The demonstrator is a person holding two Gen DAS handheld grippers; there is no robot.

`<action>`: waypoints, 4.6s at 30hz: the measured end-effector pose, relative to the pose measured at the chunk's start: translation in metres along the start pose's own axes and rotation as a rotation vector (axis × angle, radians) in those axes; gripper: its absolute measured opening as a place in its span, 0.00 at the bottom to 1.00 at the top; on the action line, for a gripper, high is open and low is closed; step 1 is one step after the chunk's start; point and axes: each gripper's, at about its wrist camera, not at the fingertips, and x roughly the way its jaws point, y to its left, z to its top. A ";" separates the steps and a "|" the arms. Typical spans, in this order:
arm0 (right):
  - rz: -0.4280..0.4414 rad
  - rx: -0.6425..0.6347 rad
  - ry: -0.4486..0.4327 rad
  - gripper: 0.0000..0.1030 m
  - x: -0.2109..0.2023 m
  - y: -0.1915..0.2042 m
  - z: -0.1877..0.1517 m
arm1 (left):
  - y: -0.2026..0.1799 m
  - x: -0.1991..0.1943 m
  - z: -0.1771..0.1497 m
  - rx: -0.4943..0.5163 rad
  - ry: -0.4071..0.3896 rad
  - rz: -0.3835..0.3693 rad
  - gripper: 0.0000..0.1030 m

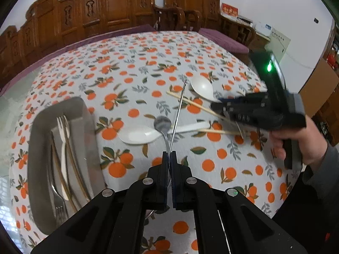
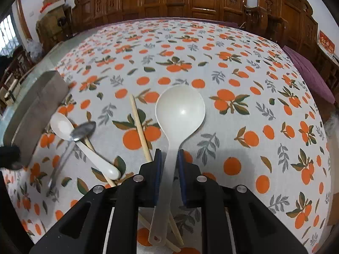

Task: Organize utensils
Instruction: 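Carry the thin metal utensil into the grey tray and release it with the left gripper, then carry the white ladle into the grey tray and release it with the right gripper, then move the left gripper to the pile and grasp a metal spoon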

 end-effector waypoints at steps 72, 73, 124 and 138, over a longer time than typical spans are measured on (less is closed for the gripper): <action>0.326 -0.062 -0.163 0.11 -0.074 0.151 0.026 | 0.148 -0.049 -0.019 -0.237 -0.111 0.257 0.23; 0.334 -0.059 -0.163 0.11 -0.073 0.155 0.030 | 0.151 -0.053 -0.019 -0.238 -0.119 0.263 0.24; 0.158 -0.155 -0.189 0.13 -0.080 0.115 0.027 | 0.133 -0.089 -0.014 -0.245 -0.254 0.222 0.84; 0.090 -0.008 -0.105 0.14 -0.042 0.037 -0.018 | 0.038 -0.047 -0.005 -0.086 -0.205 0.116 0.64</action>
